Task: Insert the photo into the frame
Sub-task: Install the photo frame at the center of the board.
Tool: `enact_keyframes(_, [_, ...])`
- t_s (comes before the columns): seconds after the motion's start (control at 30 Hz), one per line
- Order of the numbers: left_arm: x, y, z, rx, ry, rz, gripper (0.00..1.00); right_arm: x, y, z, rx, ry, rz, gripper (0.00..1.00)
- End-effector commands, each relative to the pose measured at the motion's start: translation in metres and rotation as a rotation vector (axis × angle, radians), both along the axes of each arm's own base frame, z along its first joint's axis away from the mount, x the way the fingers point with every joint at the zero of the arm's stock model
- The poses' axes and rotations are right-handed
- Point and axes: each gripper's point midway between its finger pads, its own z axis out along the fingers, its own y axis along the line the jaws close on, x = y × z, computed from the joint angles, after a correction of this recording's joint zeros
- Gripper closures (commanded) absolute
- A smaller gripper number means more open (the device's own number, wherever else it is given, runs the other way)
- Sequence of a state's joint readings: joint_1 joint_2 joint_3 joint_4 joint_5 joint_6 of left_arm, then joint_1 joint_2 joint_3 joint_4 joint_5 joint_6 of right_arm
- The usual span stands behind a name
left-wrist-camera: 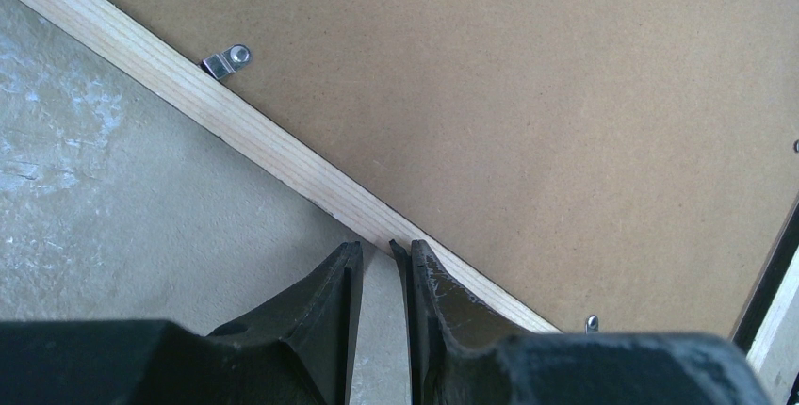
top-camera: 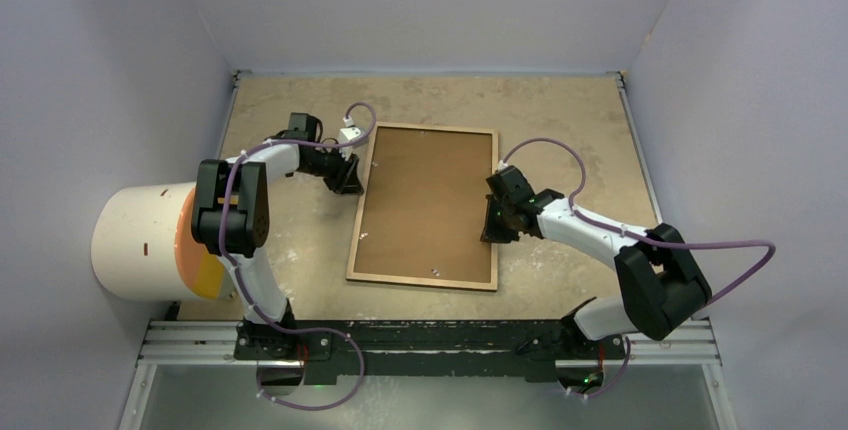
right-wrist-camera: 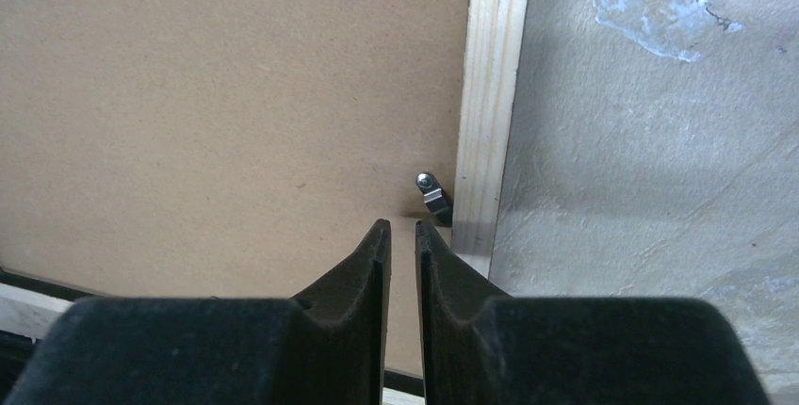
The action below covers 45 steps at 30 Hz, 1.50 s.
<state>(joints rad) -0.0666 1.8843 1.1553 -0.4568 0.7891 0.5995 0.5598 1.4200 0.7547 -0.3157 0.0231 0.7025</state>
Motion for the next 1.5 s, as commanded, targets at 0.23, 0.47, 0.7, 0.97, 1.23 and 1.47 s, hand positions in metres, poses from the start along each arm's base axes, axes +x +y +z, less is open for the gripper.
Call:
enact_keyframes(0.23, [-0.017, 0.011, -0.013, 0.074, 0.038, -0.009, 0.75, -0.015, -0.005, -0.002, -0.012, 0.048, 0.015, 0.82])
enact_keyframes(0.47, [-0.018, 0.011, -0.015, 0.072, 0.042, -0.008, 0.75, -0.011, 0.002, 0.003, 0.02, 0.037, 0.027, 0.82])
enact_keyframes(0.7, [-0.017, 0.011, -0.014, 0.075, 0.036, -0.011, 0.75, -0.007, -0.007, -0.004, -0.05, 0.038, 0.016, 0.82])
enact_keyframes(0.97, [-0.018, 0.013, -0.017, 0.085, 0.033, -0.016, 0.75, 0.003, -0.025, -0.006, -0.151, -0.006, -0.009, 0.82])
enact_keyframes(1.23, [-0.017, 0.013, -0.016, 0.089, 0.026, -0.02, 0.75, 0.013, -0.03, -0.009, -0.196, -0.027, -0.02, 0.82])
enact_keyframes(1.47, [-0.019, 0.013, -0.018, 0.089, 0.029, -0.023, 0.75, 0.016, -0.033, -0.007, -0.216, -0.043, -0.026, 0.83])
